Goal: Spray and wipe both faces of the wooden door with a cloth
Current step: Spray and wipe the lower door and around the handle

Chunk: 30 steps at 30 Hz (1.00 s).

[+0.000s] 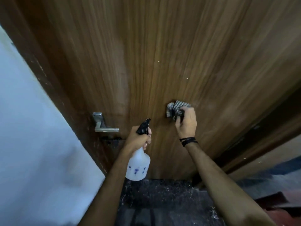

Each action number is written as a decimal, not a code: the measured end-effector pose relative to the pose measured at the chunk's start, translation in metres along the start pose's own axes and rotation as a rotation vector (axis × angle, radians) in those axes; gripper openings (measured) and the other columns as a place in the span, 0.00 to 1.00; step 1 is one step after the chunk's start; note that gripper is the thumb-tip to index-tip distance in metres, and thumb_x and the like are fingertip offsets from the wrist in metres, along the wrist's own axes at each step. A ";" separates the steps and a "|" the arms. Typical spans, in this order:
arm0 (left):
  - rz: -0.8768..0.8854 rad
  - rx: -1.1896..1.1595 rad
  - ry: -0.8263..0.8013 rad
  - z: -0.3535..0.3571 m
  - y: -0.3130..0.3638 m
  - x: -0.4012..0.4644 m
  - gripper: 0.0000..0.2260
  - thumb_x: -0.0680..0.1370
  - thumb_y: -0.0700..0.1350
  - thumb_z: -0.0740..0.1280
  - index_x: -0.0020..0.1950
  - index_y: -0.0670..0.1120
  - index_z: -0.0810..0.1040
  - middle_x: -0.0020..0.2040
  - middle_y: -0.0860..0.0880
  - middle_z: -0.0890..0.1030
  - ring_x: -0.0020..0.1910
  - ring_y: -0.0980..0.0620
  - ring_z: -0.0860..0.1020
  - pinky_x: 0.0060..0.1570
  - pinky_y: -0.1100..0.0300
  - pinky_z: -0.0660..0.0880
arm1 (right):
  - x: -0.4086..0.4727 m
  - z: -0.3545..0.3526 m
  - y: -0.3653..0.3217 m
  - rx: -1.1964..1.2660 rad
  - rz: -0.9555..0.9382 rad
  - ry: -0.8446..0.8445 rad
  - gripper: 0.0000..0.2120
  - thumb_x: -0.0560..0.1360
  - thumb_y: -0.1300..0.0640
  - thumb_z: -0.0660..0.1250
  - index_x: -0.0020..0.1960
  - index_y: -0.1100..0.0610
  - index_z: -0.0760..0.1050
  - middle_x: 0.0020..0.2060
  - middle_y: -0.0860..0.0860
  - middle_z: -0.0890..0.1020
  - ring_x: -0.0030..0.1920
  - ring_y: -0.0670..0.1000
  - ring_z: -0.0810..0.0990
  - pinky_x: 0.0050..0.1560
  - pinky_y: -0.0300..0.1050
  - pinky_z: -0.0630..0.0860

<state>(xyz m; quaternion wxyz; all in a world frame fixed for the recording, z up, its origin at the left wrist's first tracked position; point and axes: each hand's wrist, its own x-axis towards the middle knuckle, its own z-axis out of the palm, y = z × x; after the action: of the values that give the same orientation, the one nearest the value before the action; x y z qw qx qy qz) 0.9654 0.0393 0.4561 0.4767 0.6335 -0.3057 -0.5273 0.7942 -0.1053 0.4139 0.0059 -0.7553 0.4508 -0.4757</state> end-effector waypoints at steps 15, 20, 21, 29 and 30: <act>-0.172 0.068 -0.008 0.145 -0.021 0.009 0.13 0.72 0.26 0.63 0.46 0.43 0.78 0.39 0.42 0.75 0.23 0.54 0.67 0.25 0.61 0.65 | -0.055 -0.018 0.140 0.196 0.748 0.299 0.14 0.72 0.67 0.70 0.55 0.68 0.71 0.49 0.61 0.76 0.48 0.55 0.72 0.55 0.51 0.71; -0.143 0.108 0.064 0.157 -0.020 0.006 0.12 0.73 0.26 0.64 0.46 0.42 0.79 0.35 0.45 0.76 0.24 0.52 0.68 0.27 0.60 0.66 | -0.095 0.017 0.128 0.272 0.608 -0.193 0.12 0.67 0.72 0.65 0.46 0.60 0.69 0.44 0.56 0.74 0.44 0.51 0.70 0.49 0.52 0.72; -0.134 0.119 0.086 0.159 -0.020 0.006 0.12 0.73 0.25 0.64 0.46 0.41 0.79 0.35 0.45 0.76 0.24 0.52 0.68 0.27 0.60 0.66 | -0.098 0.018 0.128 0.295 0.594 -0.204 0.12 0.67 0.72 0.65 0.46 0.61 0.69 0.44 0.57 0.75 0.44 0.52 0.71 0.49 0.51 0.71; -0.213 0.185 0.139 0.211 -0.039 0.014 0.12 0.71 0.26 0.65 0.44 0.43 0.80 0.36 0.43 0.78 0.26 0.49 0.70 0.26 0.59 0.68 | -0.074 -0.034 0.211 0.289 0.920 0.301 0.13 0.72 0.68 0.70 0.53 0.63 0.69 0.46 0.54 0.73 0.47 0.56 0.75 0.51 0.41 0.68; -0.231 0.173 0.140 0.219 -0.040 0.013 0.13 0.71 0.26 0.65 0.45 0.43 0.80 0.36 0.43 0.78 0.25 0.50 0.70 0.26 0.59 0.67 | -0.070 -0.040 0.214 0.291 0.927 0.304 0.14 0.71 0.69 0.70 0.53 0.63 0.69 0.46 0.53 0.72 0.46 0.55 0.74 0.50 0.43 0.69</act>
<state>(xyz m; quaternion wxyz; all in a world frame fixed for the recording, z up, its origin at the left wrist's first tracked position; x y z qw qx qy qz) 0.7542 -0.0198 0.4164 0.3765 0.7382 -0.2410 -0.5051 0.6107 -0.1675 0.2920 0.2559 -0.3894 0.6632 -0.5856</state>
